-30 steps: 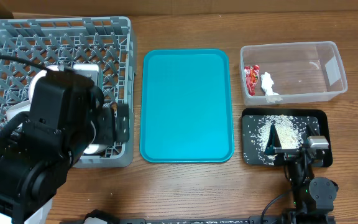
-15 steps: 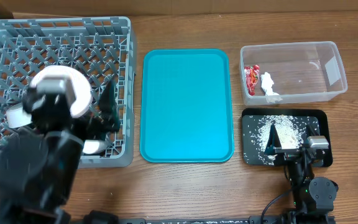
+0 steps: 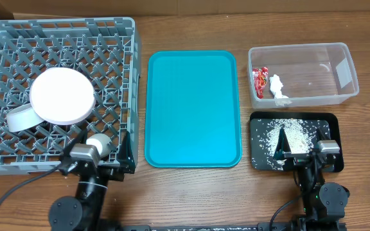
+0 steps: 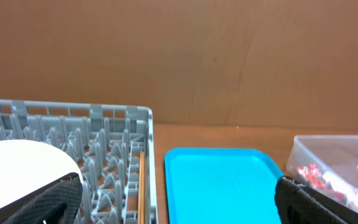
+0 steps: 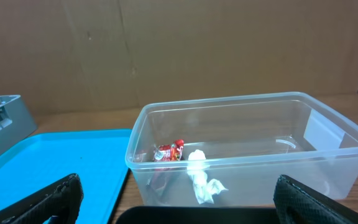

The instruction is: Sort waste into correct bins and load items into the dishwasher

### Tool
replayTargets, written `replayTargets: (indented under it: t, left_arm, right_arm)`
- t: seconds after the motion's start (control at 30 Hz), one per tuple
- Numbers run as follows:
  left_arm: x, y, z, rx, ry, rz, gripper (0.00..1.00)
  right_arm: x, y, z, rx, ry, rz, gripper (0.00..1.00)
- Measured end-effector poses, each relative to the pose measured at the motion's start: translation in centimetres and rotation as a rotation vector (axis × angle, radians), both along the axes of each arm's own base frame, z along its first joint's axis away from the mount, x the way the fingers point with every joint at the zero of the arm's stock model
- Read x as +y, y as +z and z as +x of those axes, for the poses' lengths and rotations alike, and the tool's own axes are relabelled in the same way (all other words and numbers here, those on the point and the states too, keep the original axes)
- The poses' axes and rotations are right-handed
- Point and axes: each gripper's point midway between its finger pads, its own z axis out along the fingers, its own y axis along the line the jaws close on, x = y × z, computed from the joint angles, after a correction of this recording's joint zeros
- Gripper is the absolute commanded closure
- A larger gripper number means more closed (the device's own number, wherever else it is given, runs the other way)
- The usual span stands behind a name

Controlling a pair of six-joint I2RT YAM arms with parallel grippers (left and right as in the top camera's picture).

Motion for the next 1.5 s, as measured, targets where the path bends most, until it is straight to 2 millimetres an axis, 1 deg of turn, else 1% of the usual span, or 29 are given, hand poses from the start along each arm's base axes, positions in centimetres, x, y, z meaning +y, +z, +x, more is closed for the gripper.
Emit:
replayTargets:
  t: [0.13,0.27,0.33,0.43,0.53,0.63,0.77,0.83,0.97,1.03,1.5]
  left_arm:
    - [0.0,-3.5,0.0,0.015,-0.003,0.002,0.0]
    - [-0.1,-7.1,0.7,0.078,-0.003,0.01,0.0]
    - [-0.2,-8.5,1.1,0.091,-0.002,0.012,0.0]
    - [-0.3,-9.5,1.7,0.069,-0.002,0.009,0.0]
    - [-0.4,-9.9,2.3,0.014,-0.003,0.002,0.0]
    - [-0.4,-11.3,2.5,0.041,-0.002,0.006,0.0]
    - [-0.3,-11.3,2.5,0.038,0.0,0.005,0.0]
    - [0.2,-11.8,2.5,0.058,0.021,0.007,0.0]
    - [1.6,-11.8,2.7,0.06,0.077,0.005,0.0]
    - [1.8,-11.8,2.7,0.06,0.088,0.005,0.0]
    - [1.9,-11.8,2.7,0.06,0.088,0.005,0.0]
  right_arm:
    - [0.0,0.0,0.0,-0.001,0.0,0.0,0.0]
    - [0.0,0.0,0.0,-0.002,0.0,0.0,0.0]
    - [0.0,0.0,0.0,-0.002,0.0,0.0,0.0]
    - [0.0,0.0,0.0,-0.002,0.0,0.0,0.0]
    - [0.0,0.0,0.0,-0.002,0.0,0.0,0.0]
    - [0.0,0.0,0.0,-0.002,0.0,0.0,0.0]
    - [0.0,0.0,0.0,-0.002,0.0,0.0,0.0]
    - [0.0,0.1,0.0,-0.002,0.0,0.0,0.0]
    - [0.0,0.1,0.0,-0.002,0.0,0.0,0.0]
    - [0.0,0.1,0.0,-0.002,0.0,0.0,0.0]
    - [0.0,0.0,0.0,-0.002,0.0,0.0,0.0]
